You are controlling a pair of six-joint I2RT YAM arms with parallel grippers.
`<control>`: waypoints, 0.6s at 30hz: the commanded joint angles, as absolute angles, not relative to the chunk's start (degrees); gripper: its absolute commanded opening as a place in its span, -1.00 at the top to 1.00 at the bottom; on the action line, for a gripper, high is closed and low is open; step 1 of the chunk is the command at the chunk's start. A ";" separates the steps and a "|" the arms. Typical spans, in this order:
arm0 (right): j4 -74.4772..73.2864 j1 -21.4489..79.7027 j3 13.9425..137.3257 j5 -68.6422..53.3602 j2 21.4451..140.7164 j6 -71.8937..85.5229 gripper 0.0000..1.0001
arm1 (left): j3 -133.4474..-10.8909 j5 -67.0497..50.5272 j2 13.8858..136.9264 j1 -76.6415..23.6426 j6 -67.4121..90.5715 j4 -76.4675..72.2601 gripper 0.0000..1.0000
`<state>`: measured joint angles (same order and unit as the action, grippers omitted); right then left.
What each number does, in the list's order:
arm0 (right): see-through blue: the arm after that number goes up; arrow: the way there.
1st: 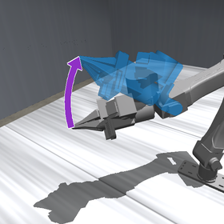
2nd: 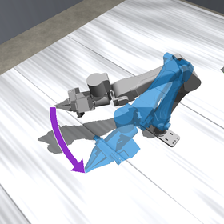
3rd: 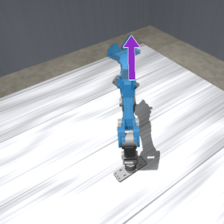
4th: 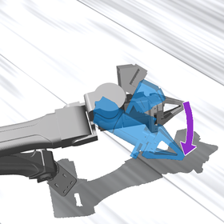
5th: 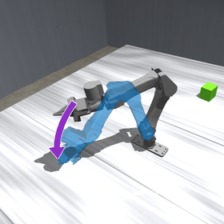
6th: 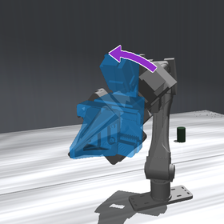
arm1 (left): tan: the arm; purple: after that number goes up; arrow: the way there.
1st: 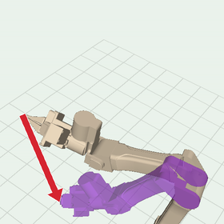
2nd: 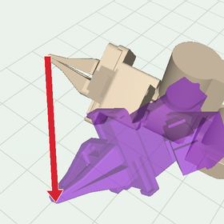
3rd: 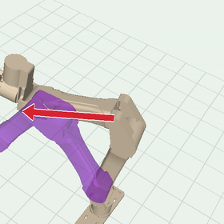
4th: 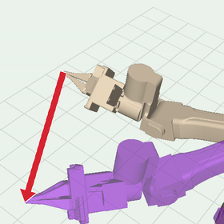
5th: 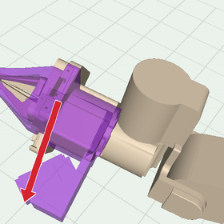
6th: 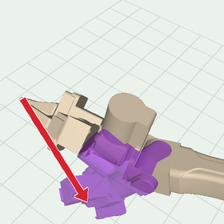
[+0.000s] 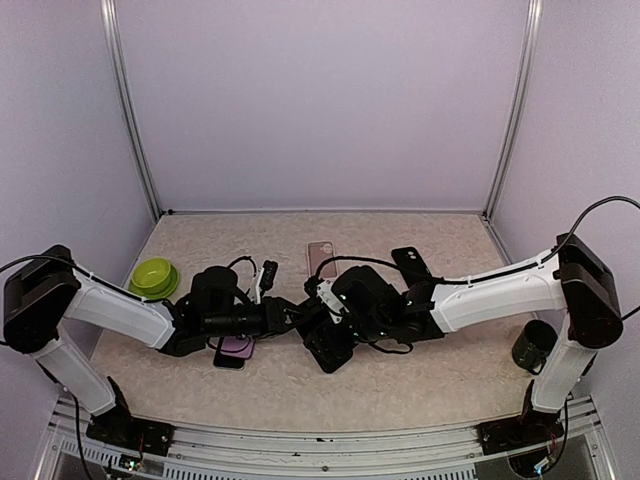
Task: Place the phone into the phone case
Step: Pass from the left arm to the right, then press the phone at the top left corner of the phone case.
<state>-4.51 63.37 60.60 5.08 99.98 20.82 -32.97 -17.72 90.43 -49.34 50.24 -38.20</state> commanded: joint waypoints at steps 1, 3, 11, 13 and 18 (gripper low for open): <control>-4.14 63.81 60.37 8.24 99.27 22.27 -0.37 | -31.95 -18.11 88.13 -49.04 50.66 -41.95 0.37; -4.50 63.69 60.60 8.73 99.23 22.66 -0.38 | -31.78 -18.08 87.99 -49.04 50.67 -41.99 0.37; -5.31 62.76 60.93 8.13 98.89 25.10 -0.37 | -30.70 -17.75 87.71 -48.87 50.95 -43.69 0.49; -5.14 62.67 60.99 7.71 98.79 25.73 -0.38 | -30.80 -17.59 87.88 -48.79 50.98 -43.94 0.63; -5.53 62.63 61.68 7.73 98.94 26.99 -0.38 | -31.71 -17.12 88.37 -48.06 51.05 -43.73 1.00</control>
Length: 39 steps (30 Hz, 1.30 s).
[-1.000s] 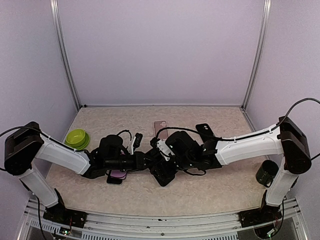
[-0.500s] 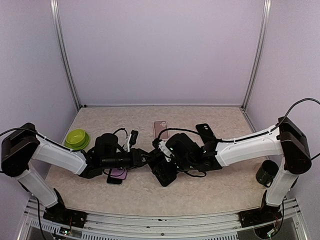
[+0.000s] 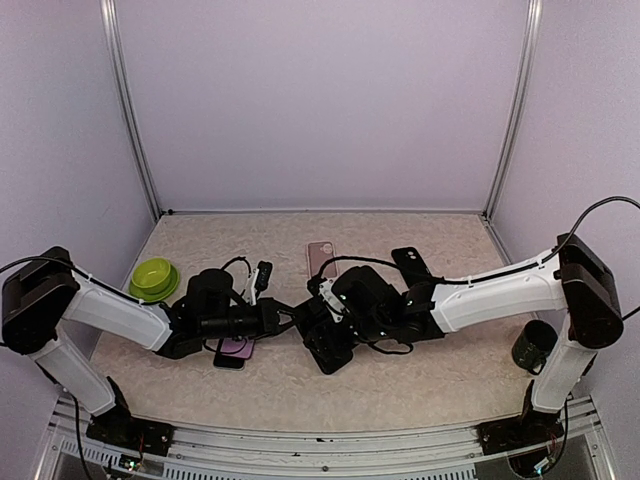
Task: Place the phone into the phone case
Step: Press the phone at the top left corner of the phone case, then press the top right corner of the phone case.
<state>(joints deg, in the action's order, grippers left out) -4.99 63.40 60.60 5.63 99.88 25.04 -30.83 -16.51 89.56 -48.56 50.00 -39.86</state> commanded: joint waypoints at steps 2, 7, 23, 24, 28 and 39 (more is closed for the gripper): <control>-5.80 62.58 61.89 7.76 99.05 27.18 -0.42 | -32.61 -17.20 88.50 -47.57 50.71 -42.92 1.00; -5.99 62.03 61.84 6.23 98.63 26.90 -0.73 | -35.15 -18.91 88.13 -46.07 48.35 -39.23 1.00; -0.18 50.72 49.29 -23.00 83.32 17.24 -0.99 | -40.13 -32.03 82.54 -45.09 33.99 -28.17 1.00; -0.16 50.27 49.04 -24.39 82.98 16.96 -0.99 | -40.21 -32.82 82.47 -45.09 33.51 -28.05 1.00; 2.92 49.16 48.68 -31.75 83.15 15.97 -0.97 | -40.17 -36.87 82.44 -45.13 32.15 -27.86 1.00; 6.21 48.52 50.19 -43.71 88.73 17.56 -0.76 | -39.47 -41.41 81.33 -47.77 28.92 -28.87 1.00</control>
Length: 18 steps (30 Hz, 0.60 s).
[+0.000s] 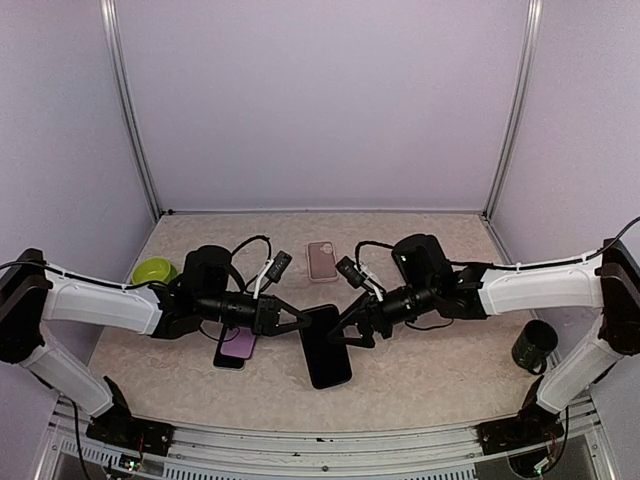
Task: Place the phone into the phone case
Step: Press the top right corner of the phone case.
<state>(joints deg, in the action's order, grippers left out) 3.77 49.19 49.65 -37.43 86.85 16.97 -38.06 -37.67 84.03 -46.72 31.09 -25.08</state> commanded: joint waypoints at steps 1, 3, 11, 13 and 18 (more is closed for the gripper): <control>6.47 48.45 50.20 -44.21 88.96 17.71 -0.74 | -39.39 -41.84 81.06 -48.06 28.65 -29.02 1.00; 6.94 48.40 50.21 -45.04 89.24 18.07 -0.66 | -39.22 -42.01 80.65 -48.49 28.17 -29.10 1.00; 10.21 48.40 49.78 -51.44 90.60 20.12 0.41 | -39.50 -41.88 81.32 -48.95 27.93 -28.89 1.00; 10.85 48.42 49.80 -52.69 91.29 20.73 0.89 | -39.70 -41.80 81.62 -49.02 28.03 -28.92 0.96; 12.41 47.59 49.92 -53.42 91.85 22.98 1.00 | -39.20 -38.86 80.60 -48.62 28.75 -28.98 0.39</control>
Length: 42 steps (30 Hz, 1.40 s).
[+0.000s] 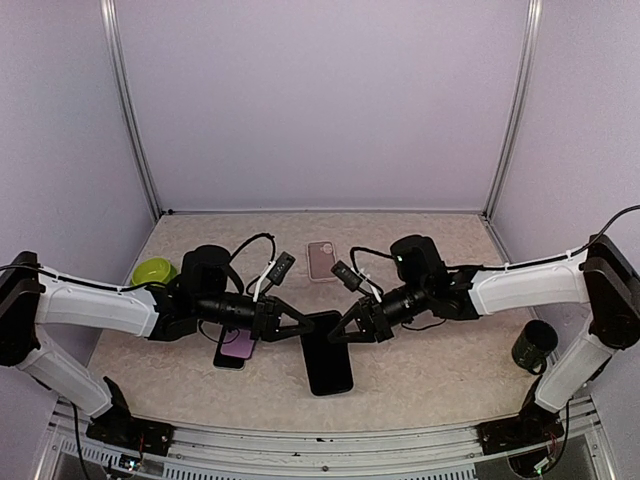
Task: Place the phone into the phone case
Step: Press the top right corner of the phone case, then pass from the right arm to the left
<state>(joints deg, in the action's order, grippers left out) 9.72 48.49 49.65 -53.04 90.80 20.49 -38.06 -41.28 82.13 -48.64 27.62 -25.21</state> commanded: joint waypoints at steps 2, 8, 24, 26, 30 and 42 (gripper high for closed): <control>13.74 46.44 49.51 -52.47 90.67 24.51 1.00 | -38.21 -37.58 79.62 -48.33 29.27 -29.68 0.12; 18.61 41.68 49.00 -47.93 85.87 30.52 1.00 | -33.79 -35.87 76.22 -46.65 32.89 -36.42 -0.22; 25.68 38.79 55.84 -49.70 89.58 36.60 1.00 | -38.65 -33.52 84.86 -45.11 32.65 -36.16 -0.24; 25.37 38.83 56.26 -49.65 89.56 36.35 1.00 | -38.79 -32.88 85.15 -44.52 32.48 -35.88 -0.23; 25.60 38.80 56.75 -49.96 89.73 36.41 1.00 | -39.82 -31.23 86.21 -44.30 31.25 -34.43 -0.19; 26.41 38.80 58.92 -49.65 92.81 36.52 1.00 | -40.12 -35.49 89.38 -43.96 34.24 -40.77 0.54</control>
